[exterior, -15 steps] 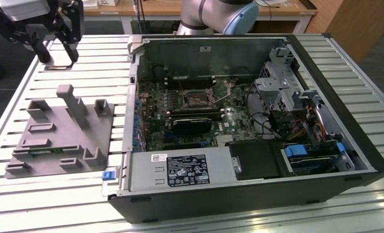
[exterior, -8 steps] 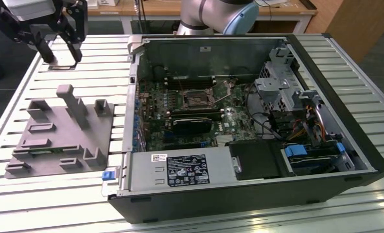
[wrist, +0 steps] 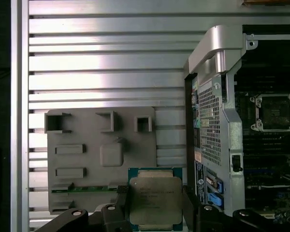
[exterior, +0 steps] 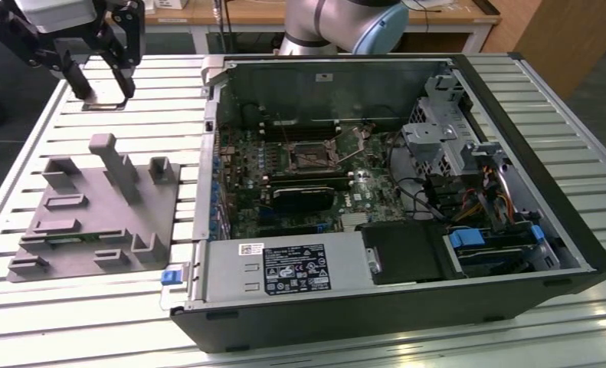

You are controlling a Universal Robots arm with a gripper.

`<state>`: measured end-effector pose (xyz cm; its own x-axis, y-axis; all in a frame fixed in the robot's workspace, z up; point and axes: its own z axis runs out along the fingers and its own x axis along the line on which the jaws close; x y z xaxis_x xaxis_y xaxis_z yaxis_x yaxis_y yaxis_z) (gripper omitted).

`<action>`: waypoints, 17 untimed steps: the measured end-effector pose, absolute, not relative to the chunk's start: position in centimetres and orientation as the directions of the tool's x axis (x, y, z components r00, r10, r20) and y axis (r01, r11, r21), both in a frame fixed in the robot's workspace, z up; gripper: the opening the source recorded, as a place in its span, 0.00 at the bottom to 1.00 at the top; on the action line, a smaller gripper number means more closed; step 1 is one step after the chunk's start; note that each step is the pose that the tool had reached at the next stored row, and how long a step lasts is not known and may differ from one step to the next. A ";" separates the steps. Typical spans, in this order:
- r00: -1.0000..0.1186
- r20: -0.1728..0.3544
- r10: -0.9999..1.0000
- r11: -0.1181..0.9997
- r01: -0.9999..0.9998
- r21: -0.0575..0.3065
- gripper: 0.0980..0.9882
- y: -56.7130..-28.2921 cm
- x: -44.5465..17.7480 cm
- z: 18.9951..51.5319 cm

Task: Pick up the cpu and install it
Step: 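Pick up the cpu and move it towards the insertion slot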

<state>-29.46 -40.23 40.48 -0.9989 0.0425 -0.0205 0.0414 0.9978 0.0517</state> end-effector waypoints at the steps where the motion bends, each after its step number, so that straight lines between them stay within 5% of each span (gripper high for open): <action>1: -0.999 -0.021 0.042 0.998 0.041 0.052 0.48 -40.2 -29.4 40.5; 17: -0.999 -0.020 0.042 0.998 0.041 0.052 0.48 -40.2 -28.2 40.5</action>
